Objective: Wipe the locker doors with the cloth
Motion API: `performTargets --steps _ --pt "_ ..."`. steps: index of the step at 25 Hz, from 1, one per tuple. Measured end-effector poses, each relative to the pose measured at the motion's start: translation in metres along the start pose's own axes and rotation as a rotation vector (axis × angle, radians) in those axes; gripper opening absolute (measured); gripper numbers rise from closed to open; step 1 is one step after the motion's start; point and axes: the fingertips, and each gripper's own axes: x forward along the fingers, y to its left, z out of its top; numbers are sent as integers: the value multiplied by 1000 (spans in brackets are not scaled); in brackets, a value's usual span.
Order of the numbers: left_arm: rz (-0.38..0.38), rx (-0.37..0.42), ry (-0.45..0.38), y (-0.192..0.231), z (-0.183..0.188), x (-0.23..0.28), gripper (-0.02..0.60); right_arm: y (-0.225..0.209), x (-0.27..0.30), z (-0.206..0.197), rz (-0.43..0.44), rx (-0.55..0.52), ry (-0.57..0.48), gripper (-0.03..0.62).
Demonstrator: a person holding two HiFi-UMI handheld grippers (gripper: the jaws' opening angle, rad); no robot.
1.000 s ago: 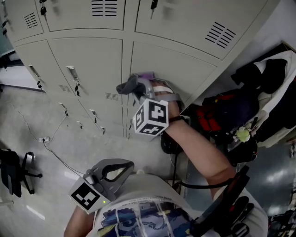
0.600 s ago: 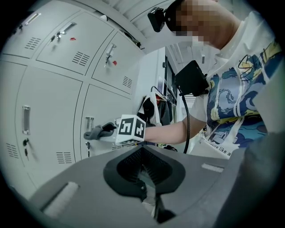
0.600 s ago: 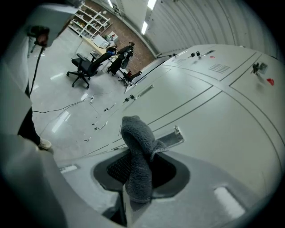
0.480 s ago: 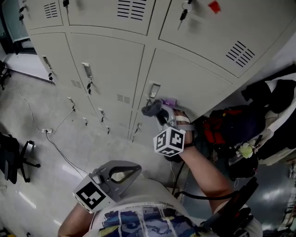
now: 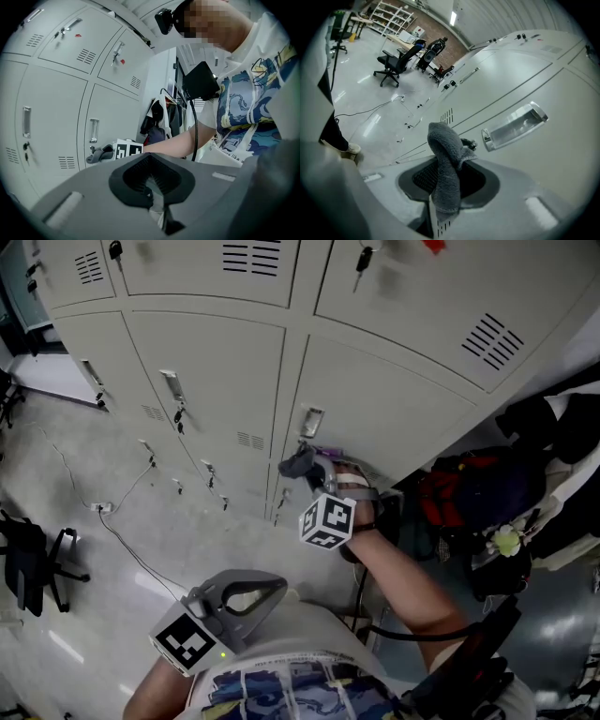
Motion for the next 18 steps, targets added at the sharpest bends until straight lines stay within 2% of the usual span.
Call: performTargets --steps 7,18 --pt "25 -34 4 7 -1 -3 3 9 20 12 -16 -68 -33 112" --pt "79 -40 59 15 -6 -8 3 39 50 13 50 -33 -27 112"
